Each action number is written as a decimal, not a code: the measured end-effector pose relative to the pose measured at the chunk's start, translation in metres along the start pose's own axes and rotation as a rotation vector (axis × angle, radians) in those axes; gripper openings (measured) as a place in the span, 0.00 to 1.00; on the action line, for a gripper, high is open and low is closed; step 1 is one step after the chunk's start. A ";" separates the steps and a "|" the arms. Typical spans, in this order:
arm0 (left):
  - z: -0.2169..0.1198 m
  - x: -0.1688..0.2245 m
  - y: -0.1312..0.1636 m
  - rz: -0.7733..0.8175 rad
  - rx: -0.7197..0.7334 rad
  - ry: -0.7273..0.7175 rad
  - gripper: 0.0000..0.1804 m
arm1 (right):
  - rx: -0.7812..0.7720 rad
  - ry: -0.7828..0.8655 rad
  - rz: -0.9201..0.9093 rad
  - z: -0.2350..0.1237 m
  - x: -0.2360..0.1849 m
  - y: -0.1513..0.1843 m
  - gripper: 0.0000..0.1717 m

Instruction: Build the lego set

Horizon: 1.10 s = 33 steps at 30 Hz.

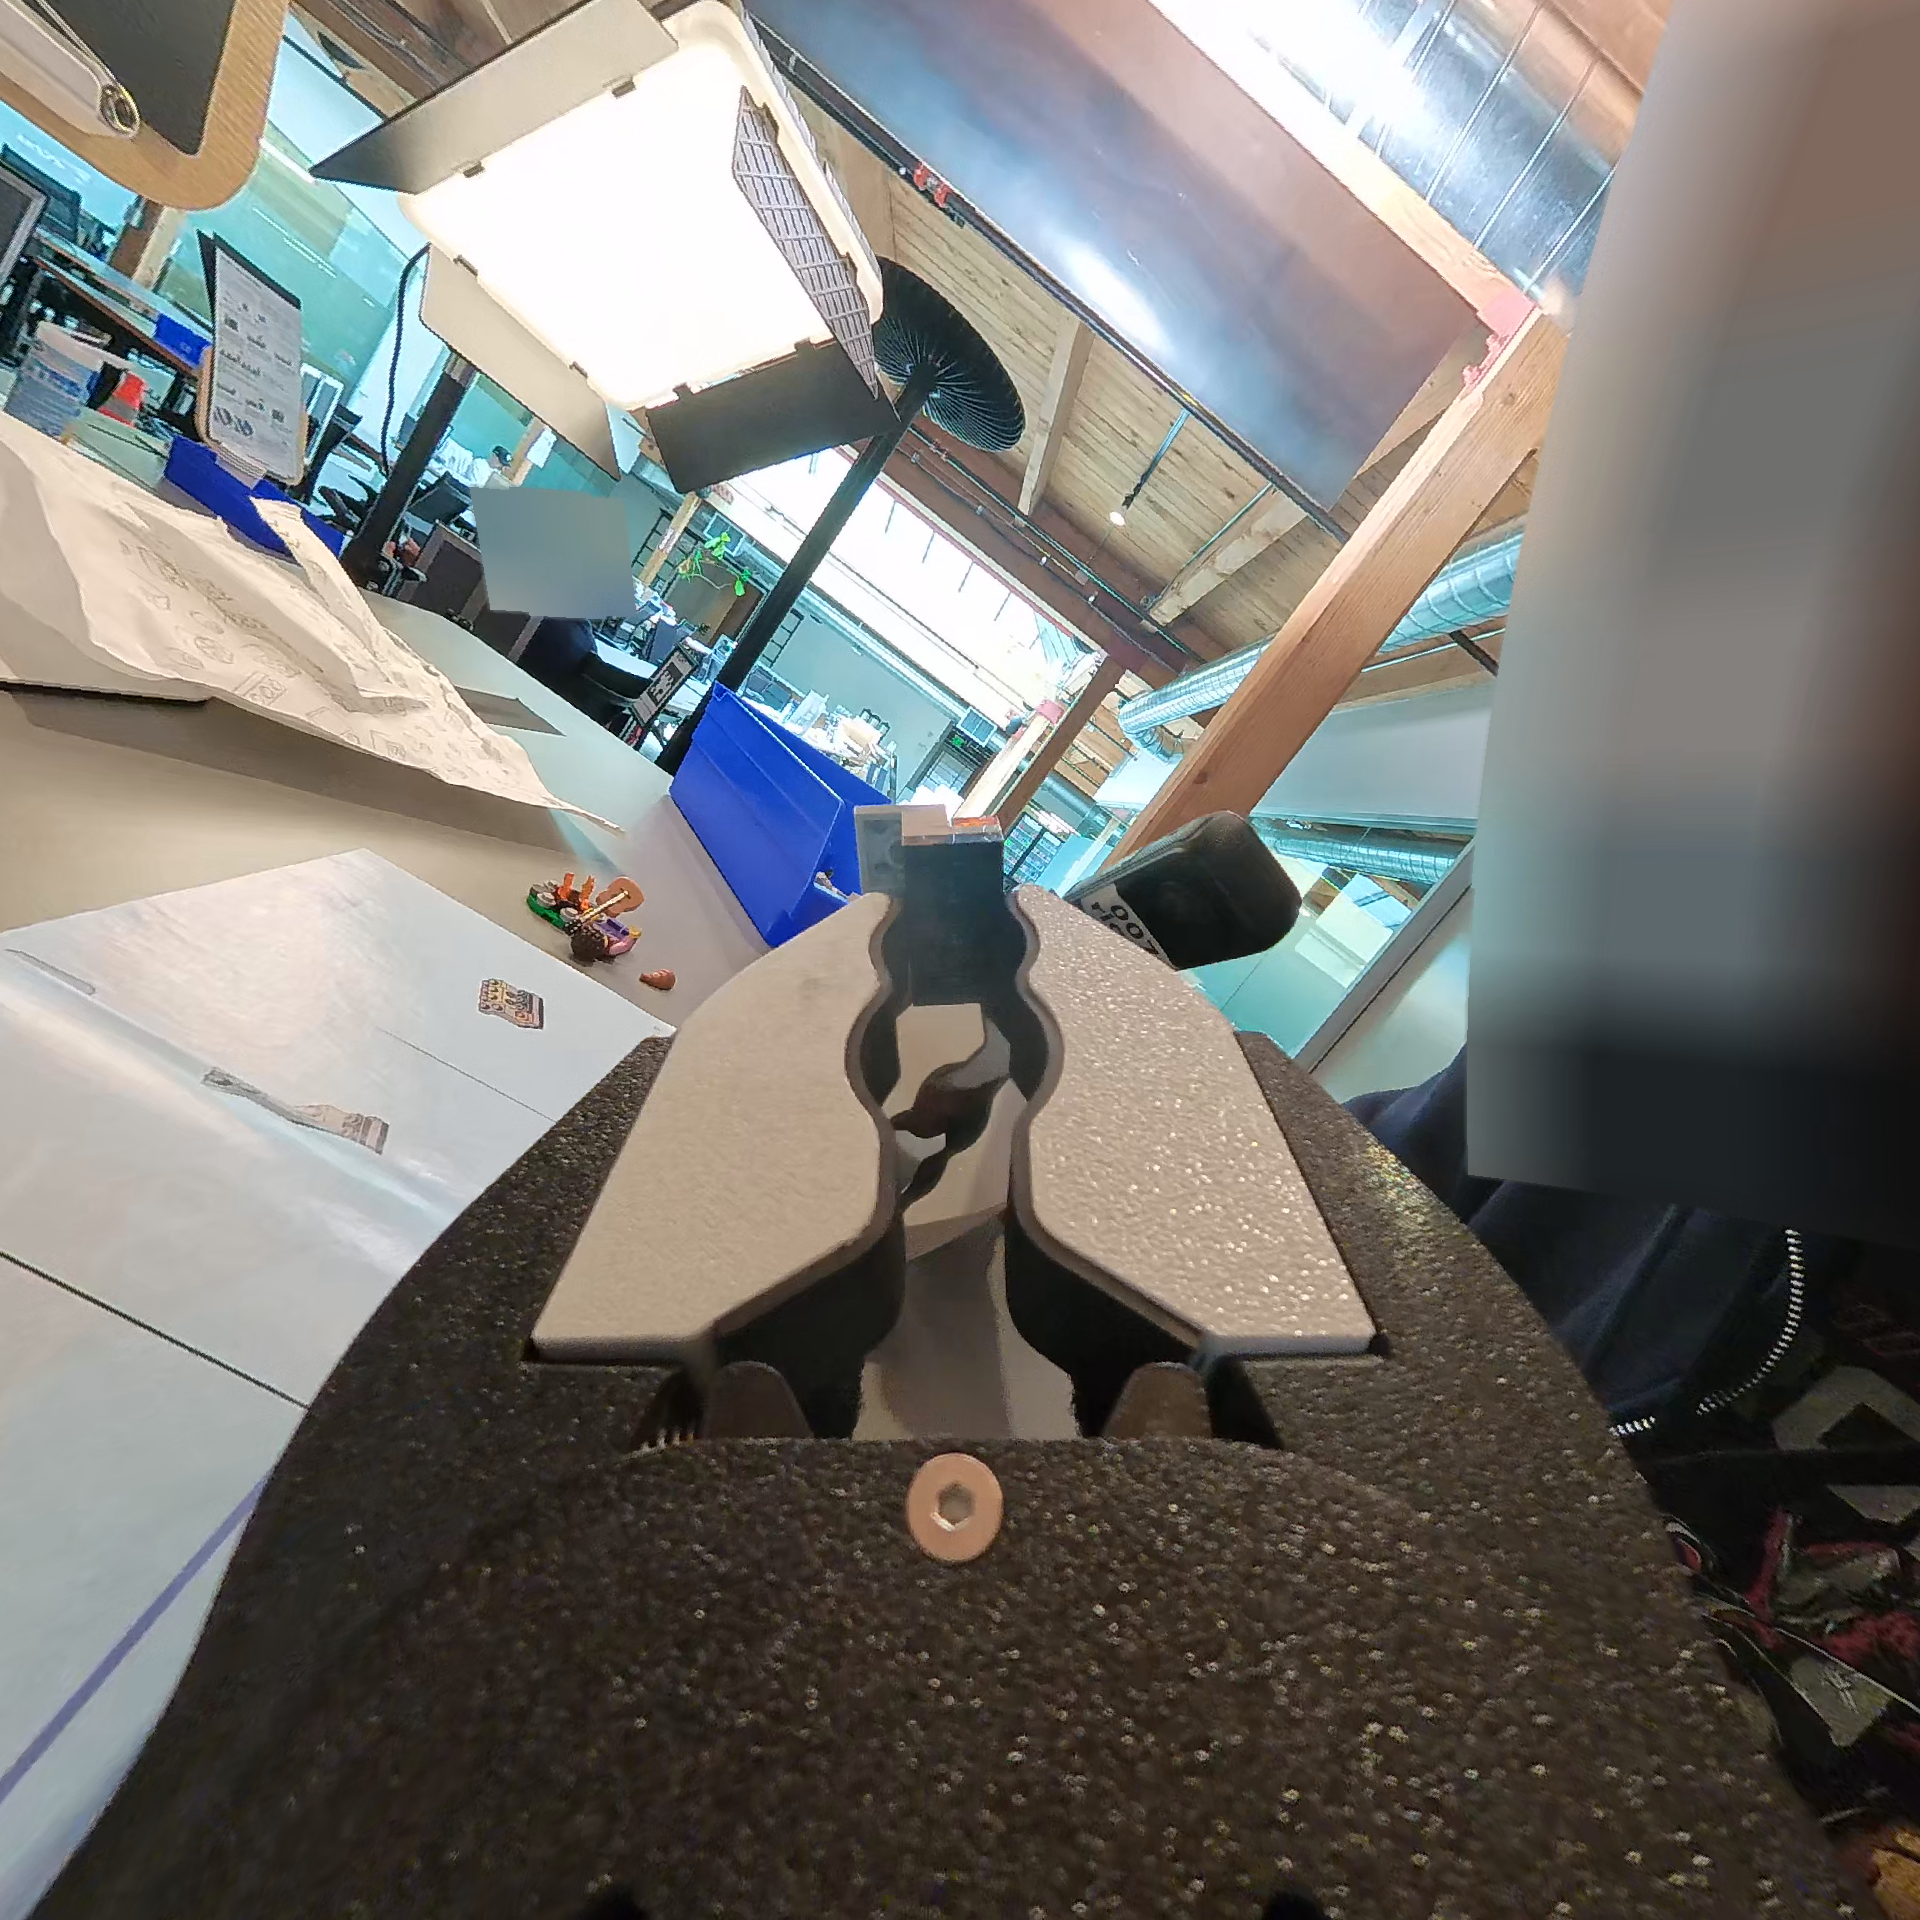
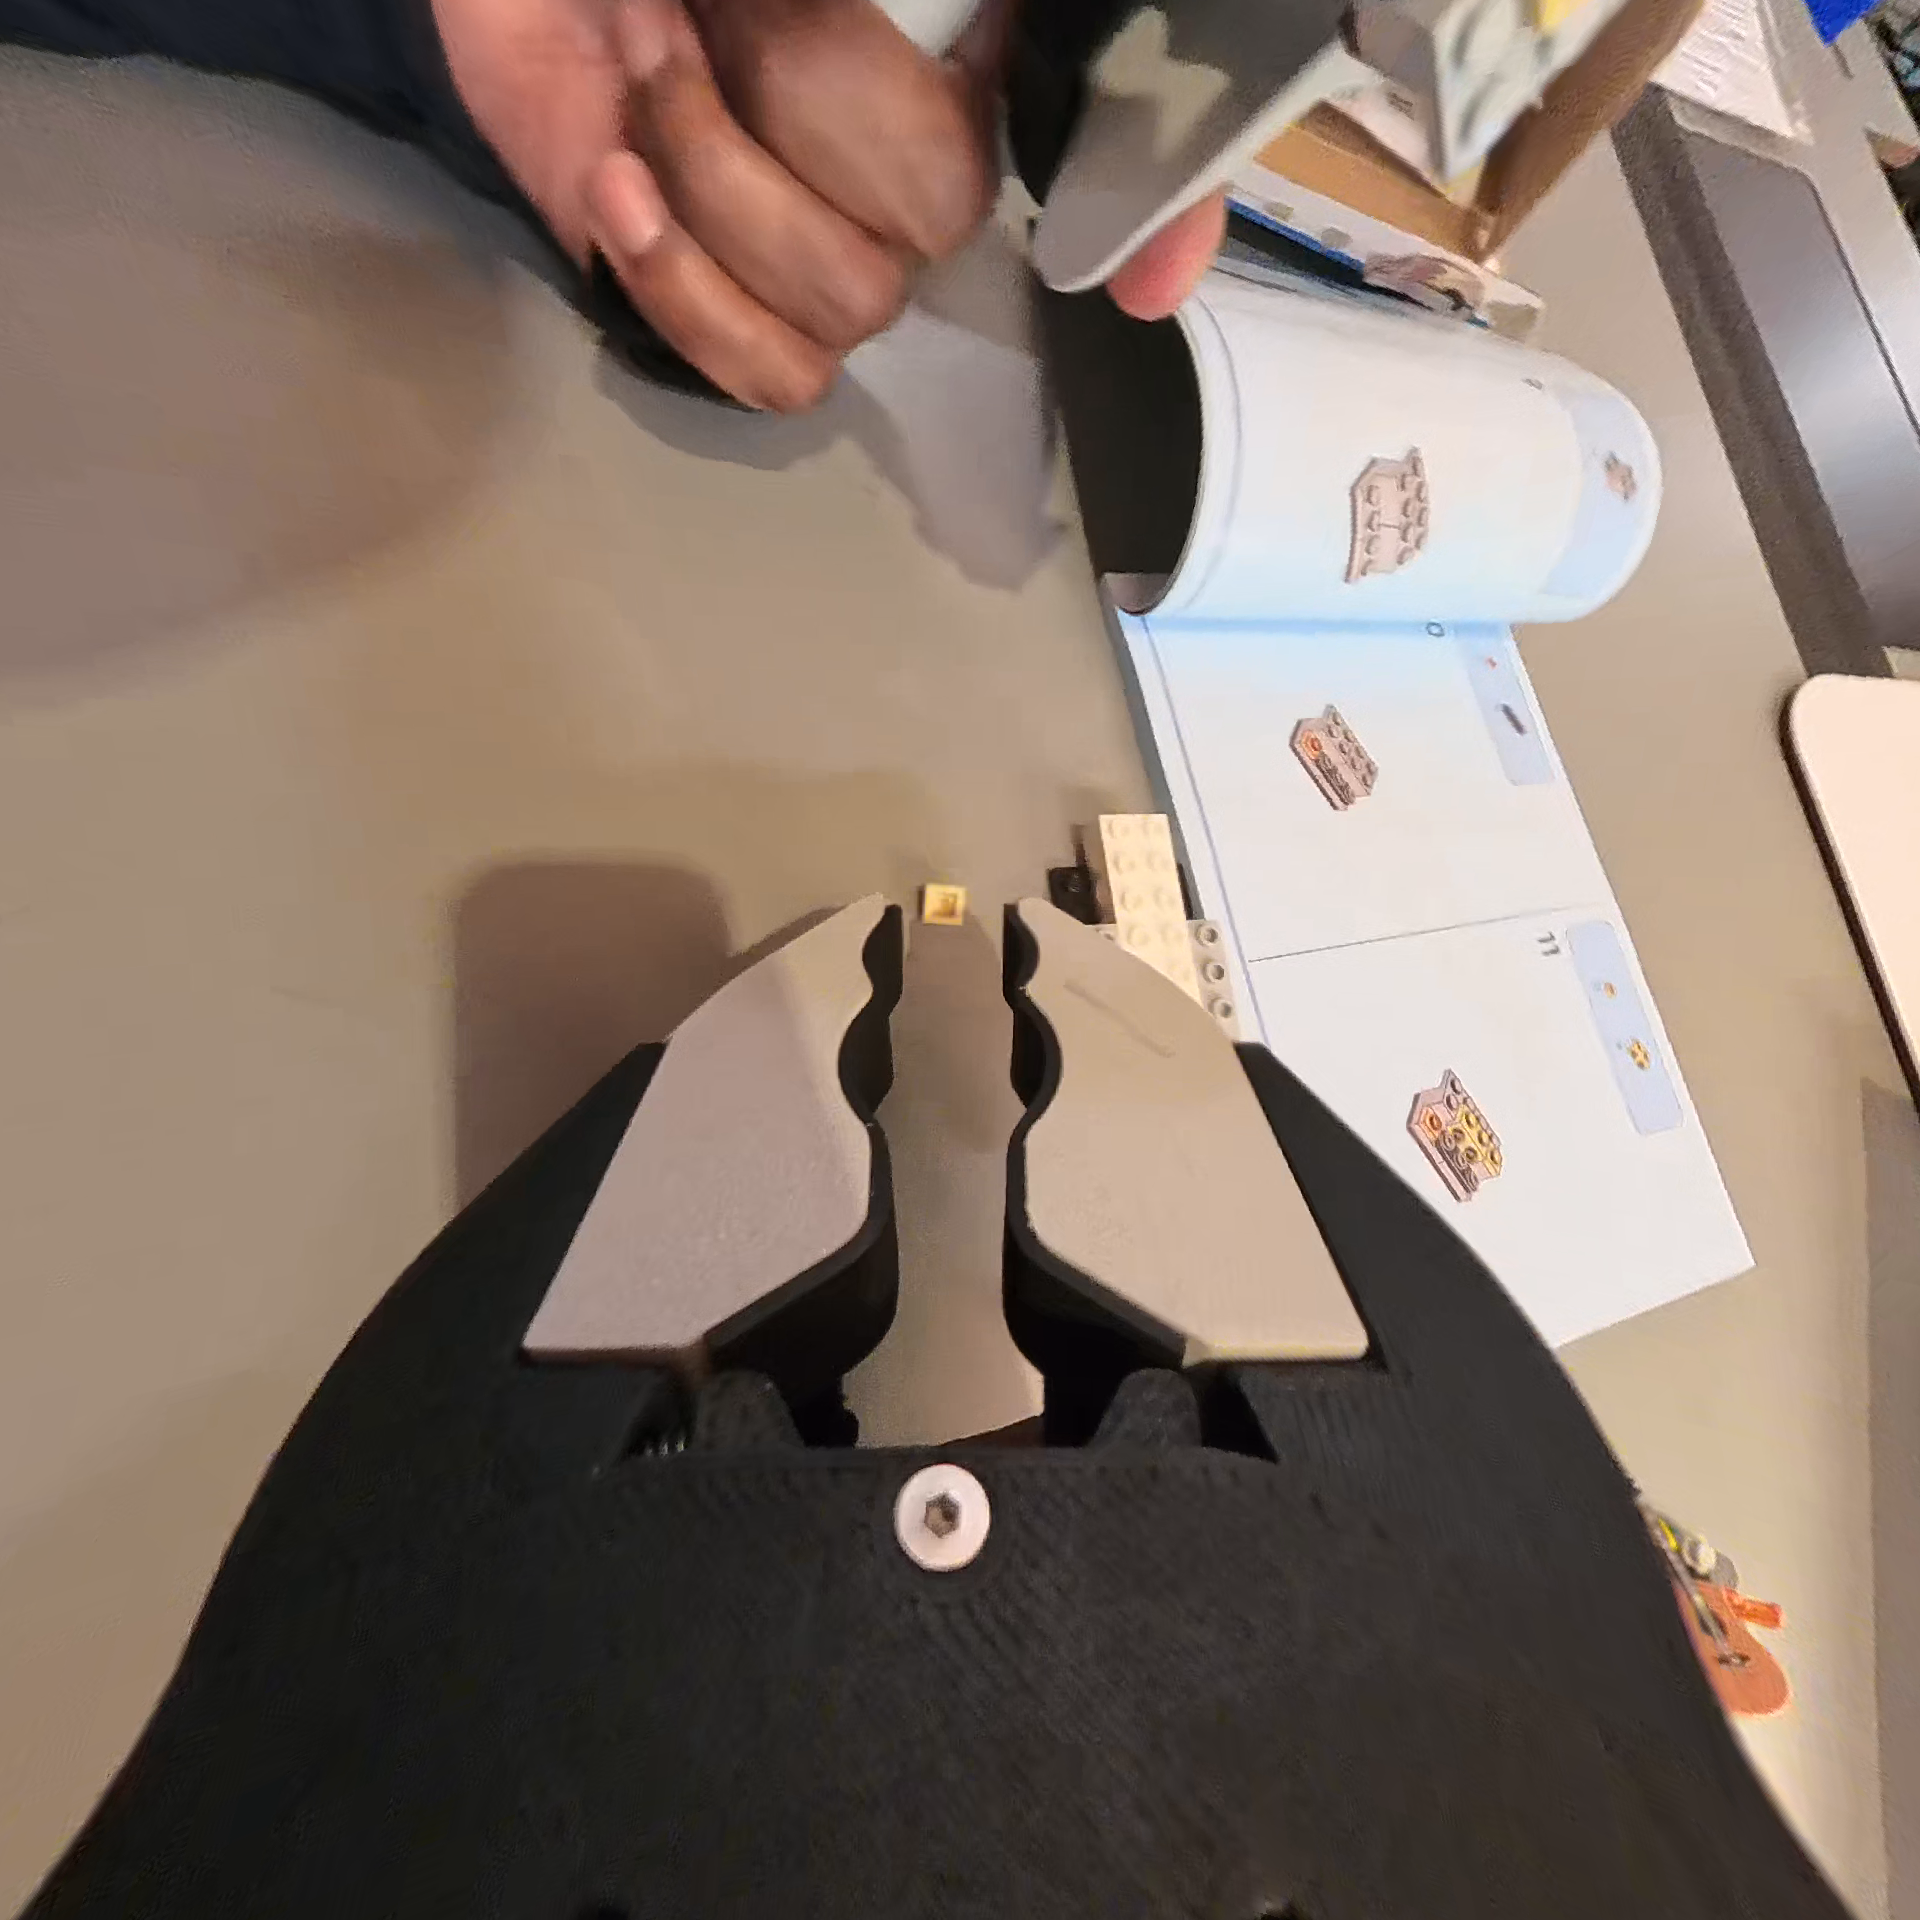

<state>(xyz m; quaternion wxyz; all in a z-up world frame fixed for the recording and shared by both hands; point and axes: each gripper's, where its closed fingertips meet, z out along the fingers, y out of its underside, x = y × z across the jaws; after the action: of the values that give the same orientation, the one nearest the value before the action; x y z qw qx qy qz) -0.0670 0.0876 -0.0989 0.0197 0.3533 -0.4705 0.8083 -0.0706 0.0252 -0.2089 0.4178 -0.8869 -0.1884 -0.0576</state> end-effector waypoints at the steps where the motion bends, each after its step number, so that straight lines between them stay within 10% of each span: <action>1: 0.000 0.000 0.000 0.001 -0.001 -0.001 0.09 | -0.009 0.007 0.012 0.002 0.001 0.001 0.10; 17: 0.003 0.001 0.002 0.017 -0.012 -0.001 0.09 | -0.107 0.012 0.058 0.021 -0.004 0.008 0.05; 25: 0.003 0.003 0.002 0.116 -0.014 -0.019 0.09 | 0.235 0.145 -0.062 -0.007 0.010 -0.041 0.11; 33: 0.003 0.002 0.000 0.187 -0.010 -0.053 0.09 | 0.143 0.098 -0.038 0.007 0.005 -0.022 0.11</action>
<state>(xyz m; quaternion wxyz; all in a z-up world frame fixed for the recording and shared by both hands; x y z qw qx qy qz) -0.0667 0.0845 -0.0966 -0.0665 0.3292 -0.5056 0.7947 -0.0747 0.0450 -0.1961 0.4875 -0.8473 -0.1882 -0.0955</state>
